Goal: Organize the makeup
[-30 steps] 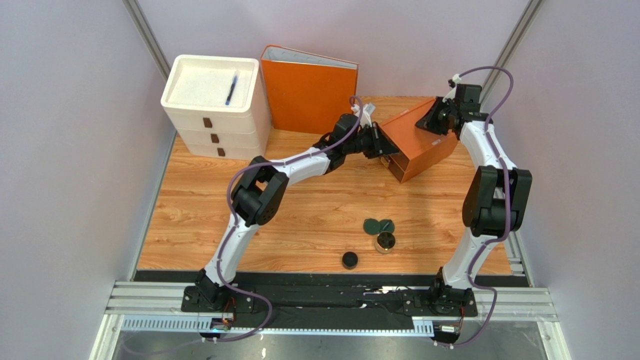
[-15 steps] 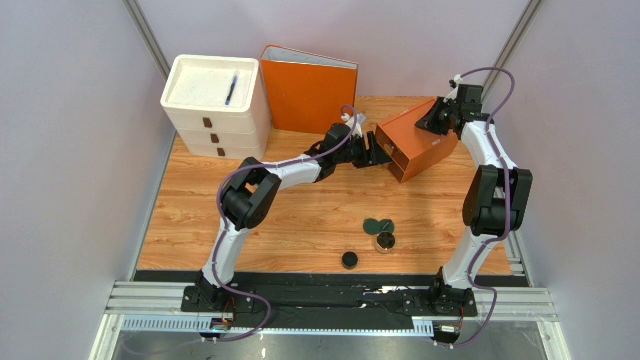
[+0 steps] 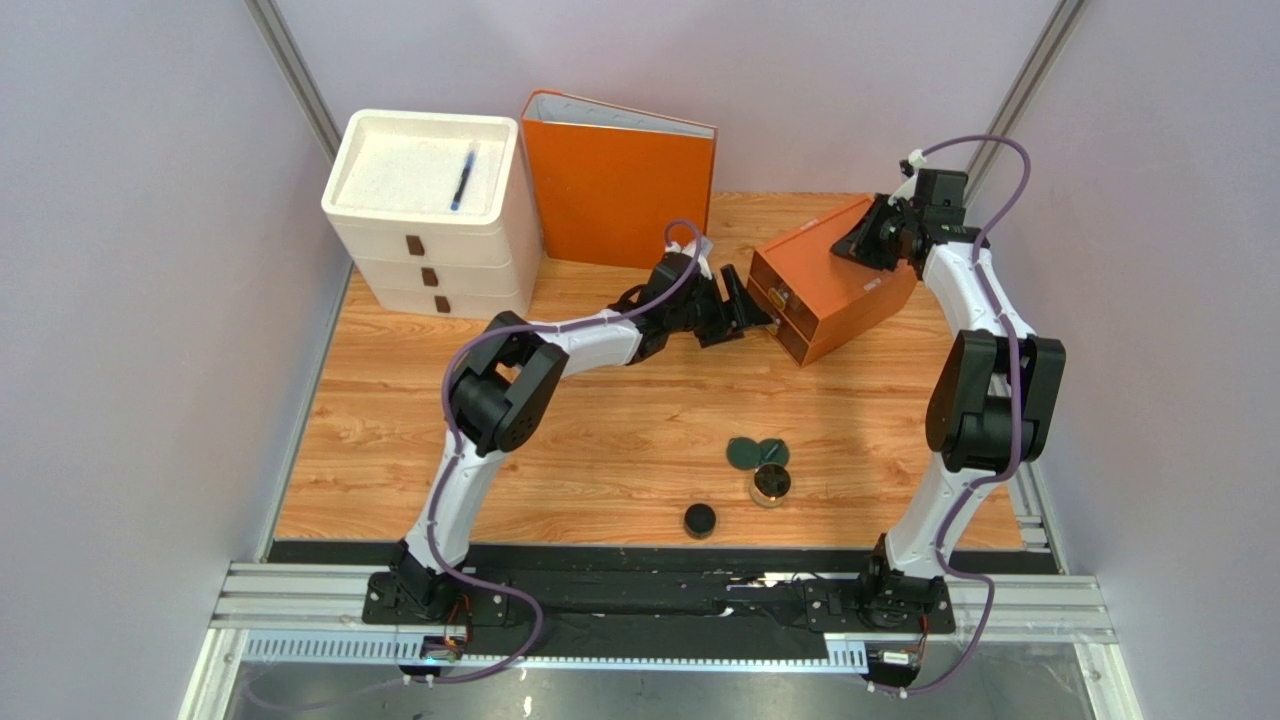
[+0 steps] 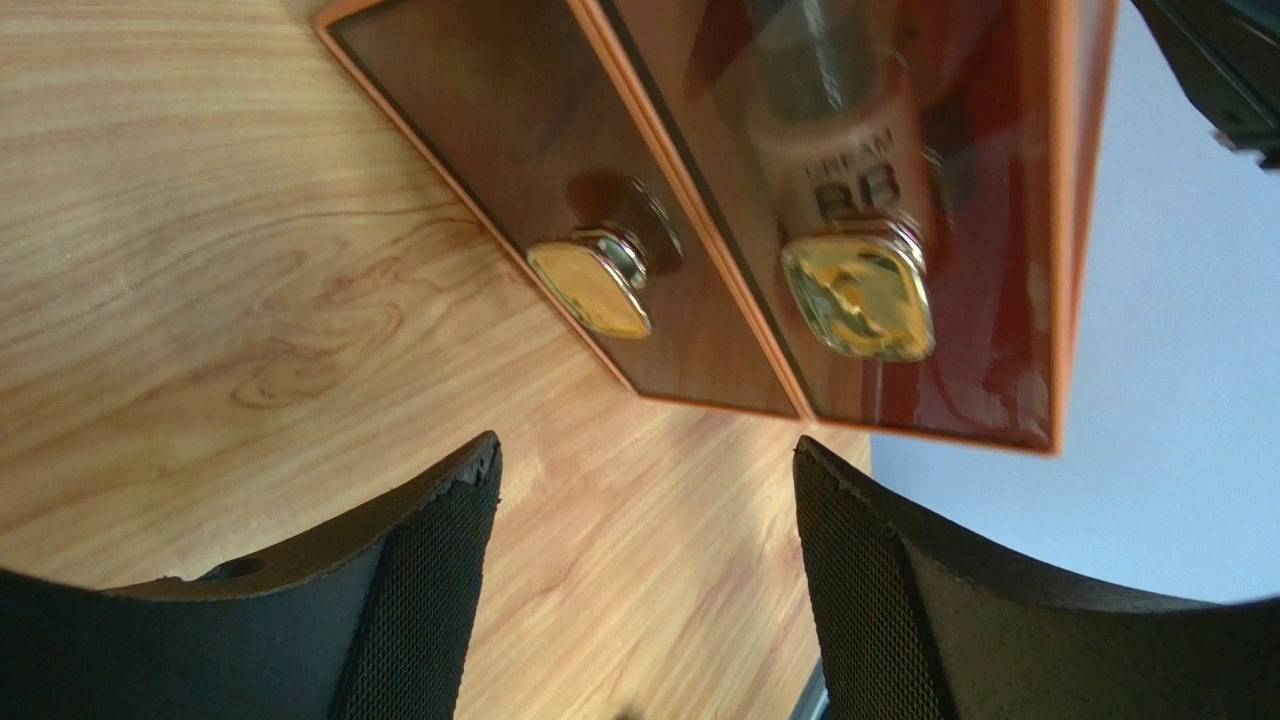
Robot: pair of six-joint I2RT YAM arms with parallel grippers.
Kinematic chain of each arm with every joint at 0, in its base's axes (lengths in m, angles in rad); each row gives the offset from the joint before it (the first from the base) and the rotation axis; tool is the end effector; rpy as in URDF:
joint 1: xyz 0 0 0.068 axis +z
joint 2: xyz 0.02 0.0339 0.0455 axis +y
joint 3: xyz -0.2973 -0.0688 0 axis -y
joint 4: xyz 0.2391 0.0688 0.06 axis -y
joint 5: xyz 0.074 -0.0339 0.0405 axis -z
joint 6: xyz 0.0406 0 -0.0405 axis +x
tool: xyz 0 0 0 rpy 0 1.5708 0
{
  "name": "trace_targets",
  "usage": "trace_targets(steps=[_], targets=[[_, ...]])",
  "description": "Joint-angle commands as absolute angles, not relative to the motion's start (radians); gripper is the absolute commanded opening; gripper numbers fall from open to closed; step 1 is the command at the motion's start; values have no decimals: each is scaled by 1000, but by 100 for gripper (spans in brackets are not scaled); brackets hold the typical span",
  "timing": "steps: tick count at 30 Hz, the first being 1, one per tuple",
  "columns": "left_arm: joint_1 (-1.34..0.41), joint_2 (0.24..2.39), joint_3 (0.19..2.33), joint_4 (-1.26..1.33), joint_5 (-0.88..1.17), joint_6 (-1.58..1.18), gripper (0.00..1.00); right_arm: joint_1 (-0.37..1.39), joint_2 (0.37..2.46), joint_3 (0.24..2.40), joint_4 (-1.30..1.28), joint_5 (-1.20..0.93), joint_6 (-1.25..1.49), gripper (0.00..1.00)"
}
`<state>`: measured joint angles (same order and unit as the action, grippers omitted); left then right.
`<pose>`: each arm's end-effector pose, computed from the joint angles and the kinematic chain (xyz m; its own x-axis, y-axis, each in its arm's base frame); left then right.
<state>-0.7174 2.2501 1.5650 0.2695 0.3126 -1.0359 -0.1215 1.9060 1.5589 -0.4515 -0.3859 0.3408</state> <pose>0.3934 -0.3598 0.1945 -0.8757 -0.3224 -0.3595 0.1652 0.4996 -0.8504 0.4395 -0.0383 0.2894 -0.7198 0.3998 -0.5675 0.0978 0.8677 0.4873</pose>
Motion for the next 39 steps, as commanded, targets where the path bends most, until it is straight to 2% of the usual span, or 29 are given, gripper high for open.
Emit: trace_targets(steps=[1,12,18,21,24,27,33,39], targets=[[-716,2304,1690,203,291,-1088,76,-104,2056,1456,-756,-298,299,0],[-726,2413,1877,42,252,-1077,76,-107,2060,1456,-755,-305,302,0],[-747,2467,1977,-83,233,-1040,71,-110,2057,1456,-753,-305,302,0],[-756,2490,2002,-107,221,-1045,61,-113,2057,1454,-755,-307,304,0],[-761,2520,2045,-164,224,-1039,32,-118,2052,1451,-755,-308,302,0],[-765,2540,2097,-227,221,-988,16,-120,2049,1450,-755,-308,304,0],[-759,2504,2082,-317,189,-884,14,-123,2043,1451,-756,-302,301,0],[-729,2381,1847,-302,178,-874,14,-124,2051,1454,-753,-308,305,0]])
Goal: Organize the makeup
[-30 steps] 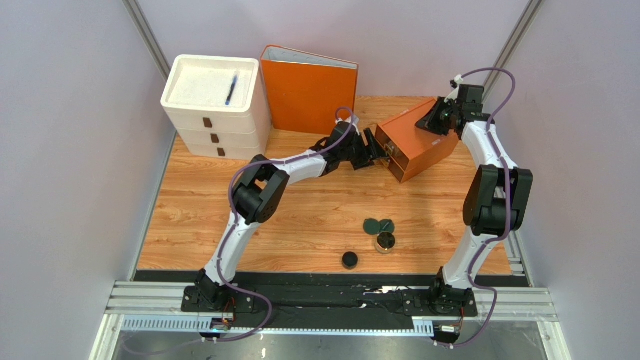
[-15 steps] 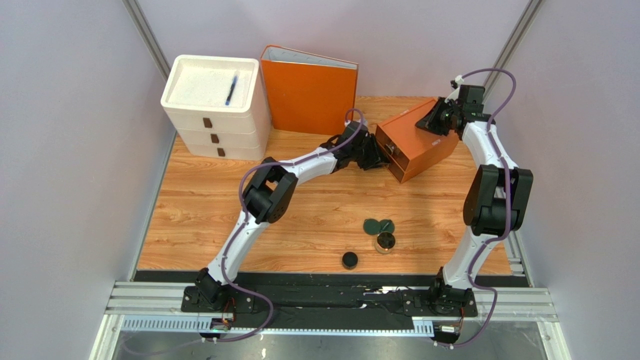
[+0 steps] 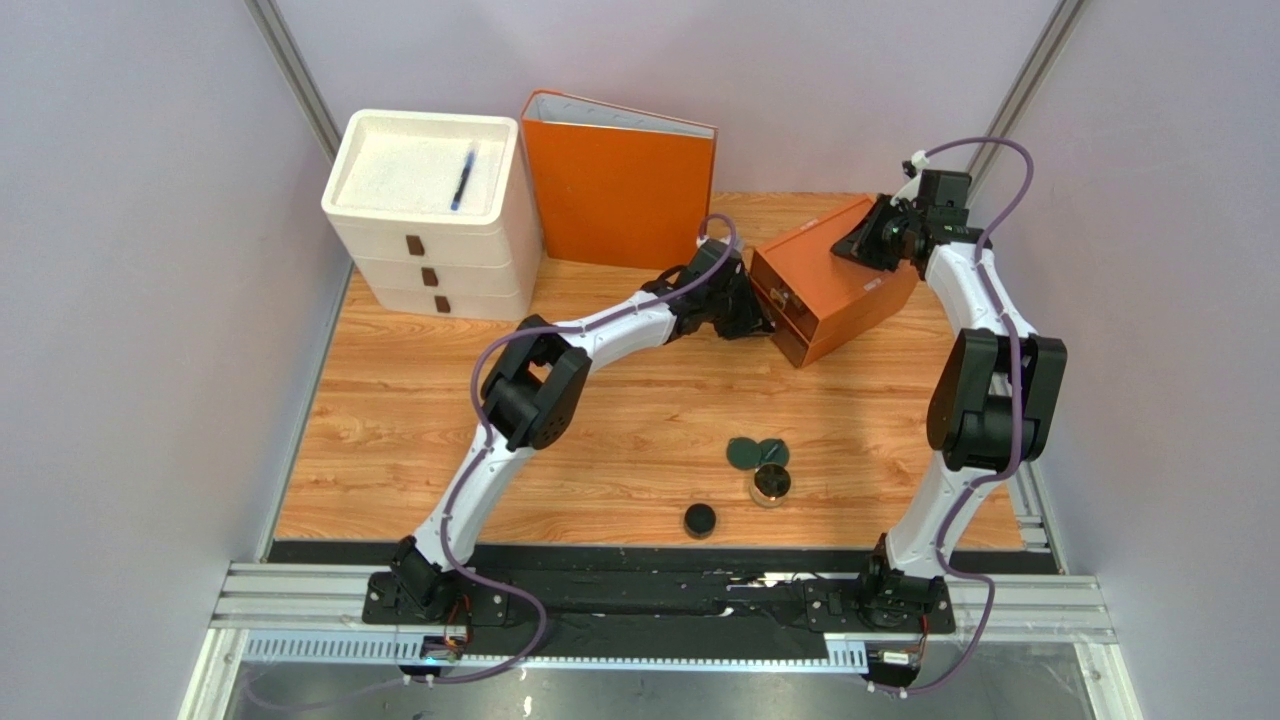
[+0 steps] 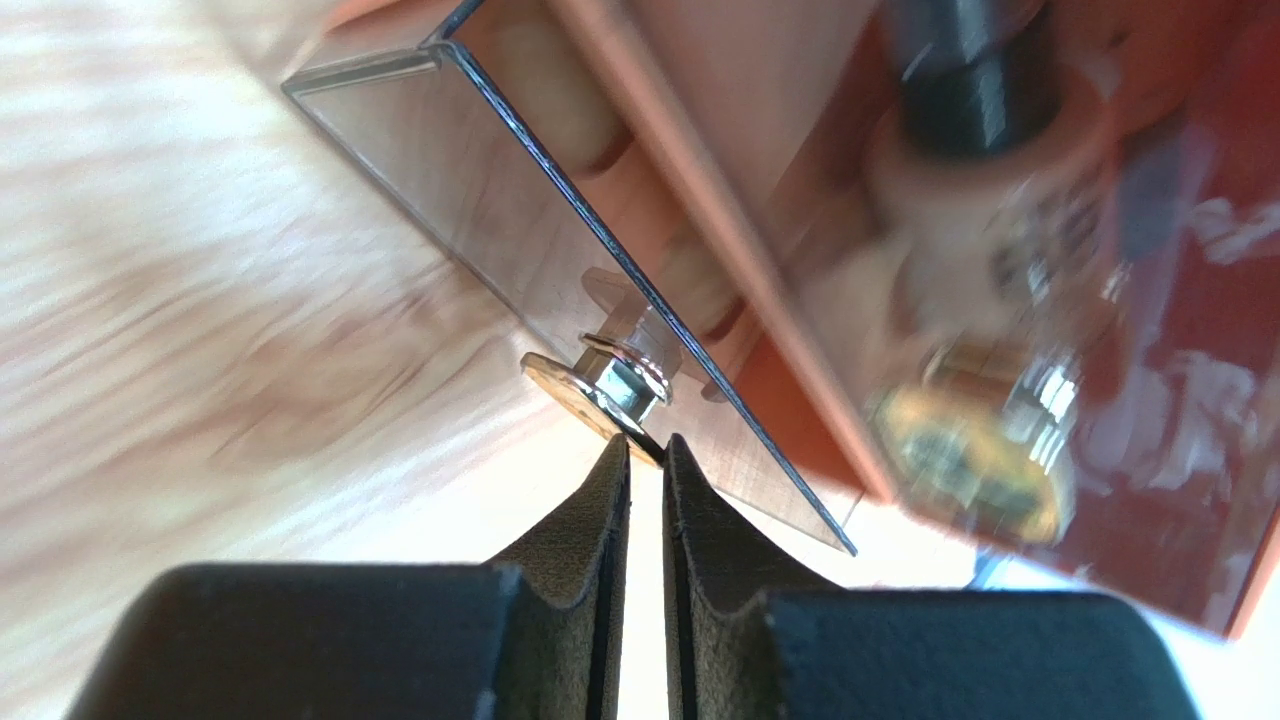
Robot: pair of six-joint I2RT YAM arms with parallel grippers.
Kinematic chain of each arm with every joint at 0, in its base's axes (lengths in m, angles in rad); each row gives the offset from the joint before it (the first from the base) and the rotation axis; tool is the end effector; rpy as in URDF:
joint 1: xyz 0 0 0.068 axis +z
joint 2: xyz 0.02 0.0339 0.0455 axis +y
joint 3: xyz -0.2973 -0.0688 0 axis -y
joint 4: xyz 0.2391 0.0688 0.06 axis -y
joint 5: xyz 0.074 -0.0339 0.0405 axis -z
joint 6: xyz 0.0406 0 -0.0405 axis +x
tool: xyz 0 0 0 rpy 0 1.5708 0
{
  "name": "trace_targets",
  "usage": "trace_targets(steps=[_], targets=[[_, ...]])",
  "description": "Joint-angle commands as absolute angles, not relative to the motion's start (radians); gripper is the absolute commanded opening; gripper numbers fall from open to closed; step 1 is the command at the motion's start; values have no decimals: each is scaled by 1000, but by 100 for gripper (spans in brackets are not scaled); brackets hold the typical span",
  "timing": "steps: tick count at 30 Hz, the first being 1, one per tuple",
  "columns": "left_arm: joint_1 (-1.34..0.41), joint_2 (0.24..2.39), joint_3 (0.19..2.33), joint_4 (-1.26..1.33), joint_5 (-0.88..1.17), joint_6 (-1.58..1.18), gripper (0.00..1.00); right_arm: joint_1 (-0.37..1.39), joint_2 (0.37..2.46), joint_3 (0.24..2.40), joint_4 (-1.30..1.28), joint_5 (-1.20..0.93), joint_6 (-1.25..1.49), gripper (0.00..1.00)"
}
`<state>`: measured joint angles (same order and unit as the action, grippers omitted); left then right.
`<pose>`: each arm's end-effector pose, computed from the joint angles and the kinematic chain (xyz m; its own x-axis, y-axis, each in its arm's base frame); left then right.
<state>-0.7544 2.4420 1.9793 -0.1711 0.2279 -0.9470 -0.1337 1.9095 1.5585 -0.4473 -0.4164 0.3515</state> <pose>0.4161 -0.4037 0.1847 -0.9012 -0.2380 -0.3621 0.1169 0.6710 -0.7322 0.4397 -0.0426 0.2885 -0.7207 0.4147 -0.5555 0.0962 0.8534 0.5123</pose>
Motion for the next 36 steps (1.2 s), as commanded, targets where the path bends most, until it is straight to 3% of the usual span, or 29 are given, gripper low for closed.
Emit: trace_targets(steps=[1,11,15,16,17,20,27,36], targets=[[-724,2367,1823,-302,179,-873,14,-124,2052,1454,-755,-311,307,0],[-709,2091,1424,-214,180,-851,15,-124,2046,1450,-746,-316,311,0],[-709,2026,1414,-219,173,-799,20,-124,2051,1447,-741,-321,314,0],[-709,2020,1417,-216,167,-781,33,-124,2051,1447,-742,-319,313,0],[-709,2014,1416,-186,170,-760,55,-124,2049,1447,-741,-321,313,0],[-709,1982,1437,-160,182,-669,70,-124,2049,1448,-742,-321,314,0],[-718,1862,1396,-176,348,-425,74,-124,2045,1445,-742,-321,313,0],[-857,1756,1301,-445,385,-45,74,-124,2039,1437,-741,-321,313,0]])
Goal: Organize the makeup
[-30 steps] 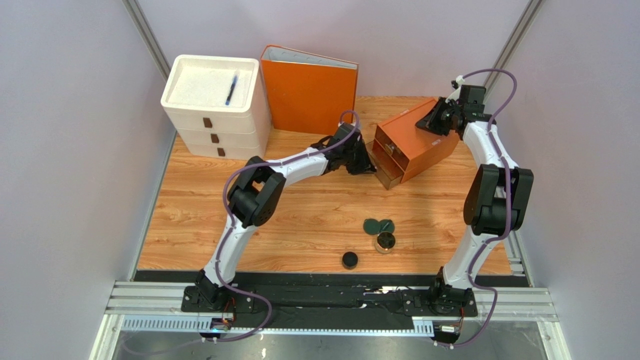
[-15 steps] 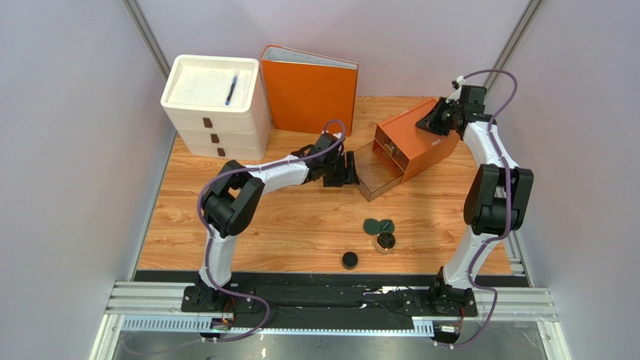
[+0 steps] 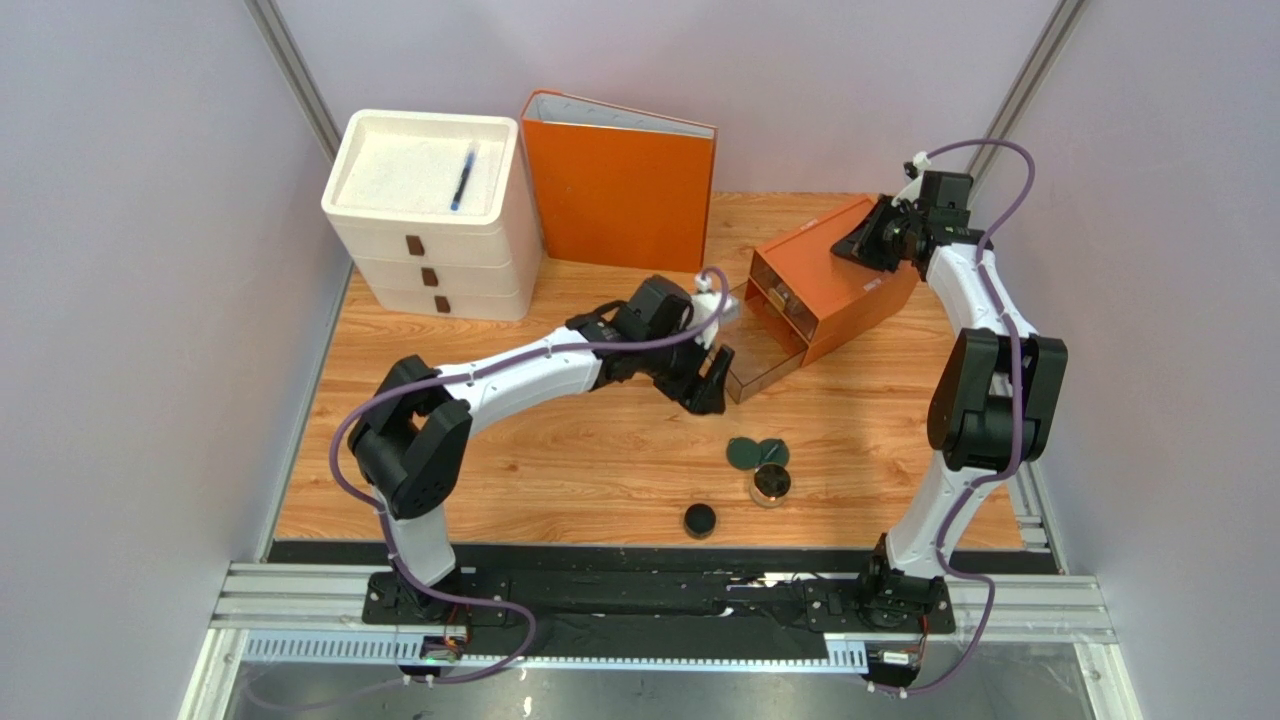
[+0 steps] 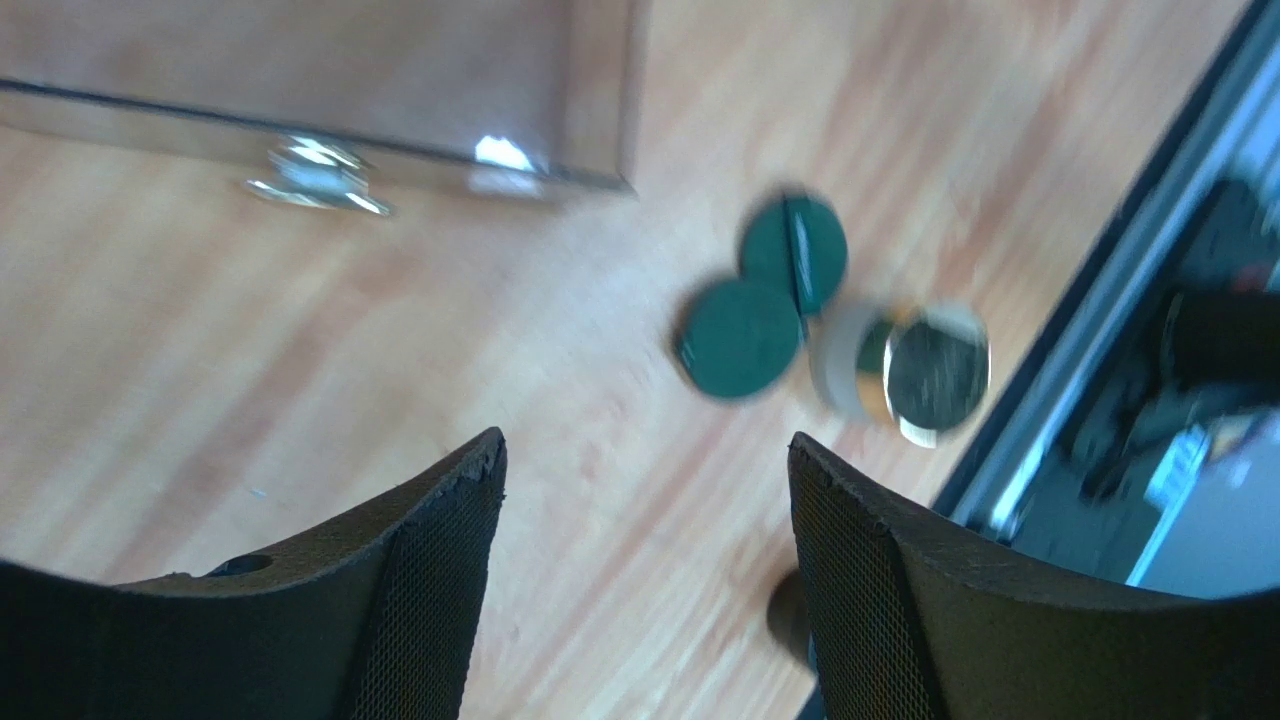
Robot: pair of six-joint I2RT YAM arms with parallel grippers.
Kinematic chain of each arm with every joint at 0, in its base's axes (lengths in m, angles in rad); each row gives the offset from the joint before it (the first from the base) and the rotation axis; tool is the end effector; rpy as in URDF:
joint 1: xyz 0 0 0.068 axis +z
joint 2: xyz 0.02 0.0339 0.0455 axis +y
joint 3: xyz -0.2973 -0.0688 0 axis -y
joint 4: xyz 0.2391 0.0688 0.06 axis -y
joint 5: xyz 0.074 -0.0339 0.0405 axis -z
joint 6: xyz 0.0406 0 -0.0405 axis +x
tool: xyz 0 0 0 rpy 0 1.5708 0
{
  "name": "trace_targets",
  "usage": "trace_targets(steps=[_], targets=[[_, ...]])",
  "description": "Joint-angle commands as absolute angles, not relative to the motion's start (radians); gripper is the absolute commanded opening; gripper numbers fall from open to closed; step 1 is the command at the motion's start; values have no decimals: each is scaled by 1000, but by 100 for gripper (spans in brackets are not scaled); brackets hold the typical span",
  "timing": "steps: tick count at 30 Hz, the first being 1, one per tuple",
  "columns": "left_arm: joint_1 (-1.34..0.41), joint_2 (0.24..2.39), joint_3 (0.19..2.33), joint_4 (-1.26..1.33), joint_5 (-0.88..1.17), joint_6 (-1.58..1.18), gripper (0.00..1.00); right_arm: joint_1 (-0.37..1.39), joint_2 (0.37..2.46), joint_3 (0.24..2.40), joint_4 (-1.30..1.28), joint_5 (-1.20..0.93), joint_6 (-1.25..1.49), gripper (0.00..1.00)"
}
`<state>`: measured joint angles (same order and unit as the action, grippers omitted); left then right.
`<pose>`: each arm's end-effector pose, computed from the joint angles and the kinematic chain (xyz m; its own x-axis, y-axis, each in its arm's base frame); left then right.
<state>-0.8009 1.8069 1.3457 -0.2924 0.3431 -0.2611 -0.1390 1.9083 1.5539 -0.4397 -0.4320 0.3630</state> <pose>0.2771 -0.3055 0.2731 -0.6788 0.3509 -0.6451 0.6952 0.5899 -0.4106 0.4393 -0.0443 0.2882 -0.7189 0.4262 -0.5492 0.0967 0.8437 0.5280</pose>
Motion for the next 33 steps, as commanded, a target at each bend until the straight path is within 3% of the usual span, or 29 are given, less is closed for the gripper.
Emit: trace_targets(steps=[1,18,33], targets=[[-876,1749,1287,-478,393,-35,74,-124,2039,1437,-741,-318,313,0],[-1100,1830,1411,-834,454,104,72,-124,2029,1410,-718,-334,325,0],[-1175,1967,1483,-835,284,138,72,-124,2026,1401,-712,-342,330,0]])
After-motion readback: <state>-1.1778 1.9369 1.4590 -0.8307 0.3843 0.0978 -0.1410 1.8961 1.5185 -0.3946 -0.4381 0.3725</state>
